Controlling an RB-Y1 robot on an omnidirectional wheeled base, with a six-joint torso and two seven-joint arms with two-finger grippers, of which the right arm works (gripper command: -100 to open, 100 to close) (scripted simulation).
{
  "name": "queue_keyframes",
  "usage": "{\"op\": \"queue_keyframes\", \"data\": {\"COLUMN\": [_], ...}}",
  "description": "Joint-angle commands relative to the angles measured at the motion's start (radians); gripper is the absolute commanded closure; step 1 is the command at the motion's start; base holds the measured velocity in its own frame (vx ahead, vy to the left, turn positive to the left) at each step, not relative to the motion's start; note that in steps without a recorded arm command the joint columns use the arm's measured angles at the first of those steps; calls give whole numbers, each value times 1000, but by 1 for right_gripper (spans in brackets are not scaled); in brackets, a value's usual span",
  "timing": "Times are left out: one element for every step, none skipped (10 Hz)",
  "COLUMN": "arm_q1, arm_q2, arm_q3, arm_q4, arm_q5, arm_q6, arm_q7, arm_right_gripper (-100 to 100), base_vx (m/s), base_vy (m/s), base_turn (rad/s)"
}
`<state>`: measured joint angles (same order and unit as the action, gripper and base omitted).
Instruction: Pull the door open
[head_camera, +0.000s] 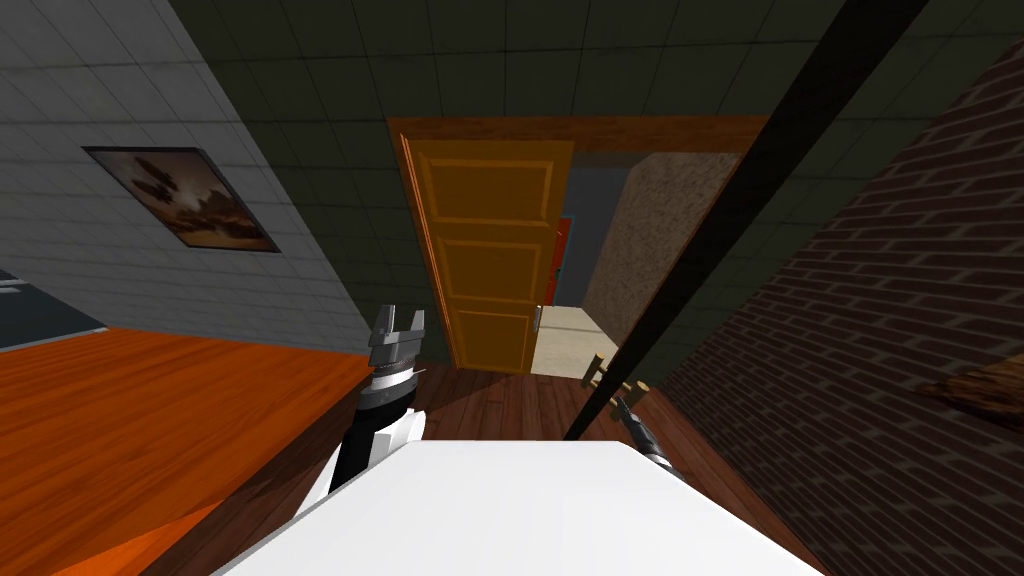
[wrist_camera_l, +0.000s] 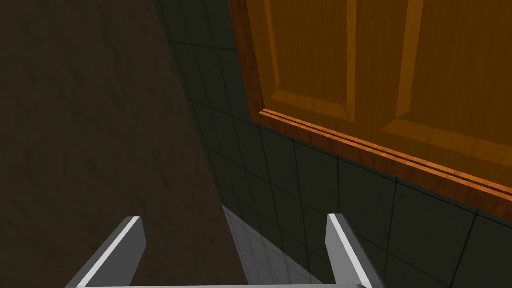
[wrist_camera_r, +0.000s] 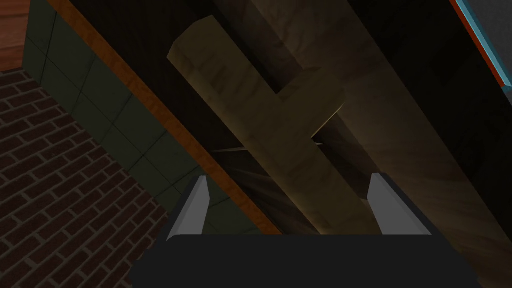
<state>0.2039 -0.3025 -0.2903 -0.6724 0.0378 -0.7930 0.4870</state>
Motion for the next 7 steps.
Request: {"op": "queue_keyframes", "data": {"arm_q1": [-18,-18,-18,-18,-18,-18,-18], "arm_q2": [-18,-18,-18,-18,-18,-18,-18], "arm_q3": [-22,-22,-22,-22,-22,-22,-22], "arm_q4": [-8,-8,-8,-8,-8,14,4], "arm_q5": [-21,-21,-21,-21,-21,-21,-21], "arm_q6": [-8,-8,-8,-8,-8,-8,-8], "arm_q7": [-31,-31,-31,-31,-31,-31,-31], "arm_right_gripper": [100,100,100,100,100,100,100], "base_vx": [-11,-10,0,-7,-12,-1,8], "base_vy": [2,6,0,-9,-6,2,4], "base_turn": [12,-12,0,4,-10,11,-9]}}
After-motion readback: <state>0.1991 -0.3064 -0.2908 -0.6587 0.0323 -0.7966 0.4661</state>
